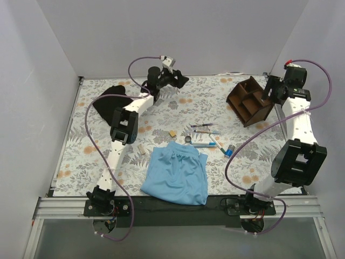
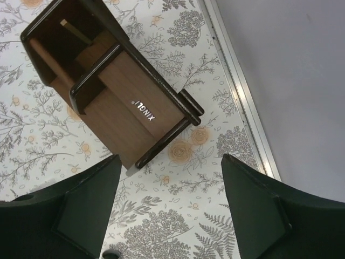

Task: Sort the stationery into containers
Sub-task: Move the storage box to the center of the board.

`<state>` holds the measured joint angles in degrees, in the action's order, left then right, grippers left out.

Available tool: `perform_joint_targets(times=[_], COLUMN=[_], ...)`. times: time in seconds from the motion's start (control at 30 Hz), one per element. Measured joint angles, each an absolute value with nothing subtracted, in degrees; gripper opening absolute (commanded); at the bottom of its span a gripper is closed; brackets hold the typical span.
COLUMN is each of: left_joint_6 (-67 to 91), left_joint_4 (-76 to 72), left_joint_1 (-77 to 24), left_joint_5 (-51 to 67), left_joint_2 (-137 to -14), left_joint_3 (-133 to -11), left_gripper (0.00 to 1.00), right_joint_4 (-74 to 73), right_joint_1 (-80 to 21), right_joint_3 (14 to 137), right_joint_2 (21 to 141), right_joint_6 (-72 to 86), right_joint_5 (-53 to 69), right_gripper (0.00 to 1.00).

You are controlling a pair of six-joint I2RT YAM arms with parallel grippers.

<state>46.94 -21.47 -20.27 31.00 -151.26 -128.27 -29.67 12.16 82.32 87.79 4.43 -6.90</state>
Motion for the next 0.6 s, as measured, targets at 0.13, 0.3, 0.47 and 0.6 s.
perform_joint_targets(times=[0.13, 0.3, 0.47, 0.6], left_joint_6=[47.1, 48.8, 49.7, 50.7], left_joint_4=[-23.4, -27.7, -29.7, -30.0], left_joint_1=[-23.7, -28.4, -29.7, -28.1], left_joint_5=[30.9, 30.6, 30.9, 31.4], left_joint_2=[-157.3, -156.1, -151.5, -149.0], left_joint_3=[-131.7, -123.5, -113.3, -111.2], left_gripper=[0.73, 0.73, 0.72, 0.72], right_joint_4=[-30.5, -31.8, -33.3, -33.4], right_joint_1=[13.5, 13.8, 13.7, 13.7], right_joint_3=[86.4, 94.5, 97.8, 102.1], right_joint_2=[94.7, 104.3, 107.5, 110.2], right_joint_6=[2.4, -2.9, -7.5, -10.7], right_joint_5=[-4.0, 1.0, 2.9, 3.7], right_gripper=[0.50, 0.53, 0.47, 0.31])
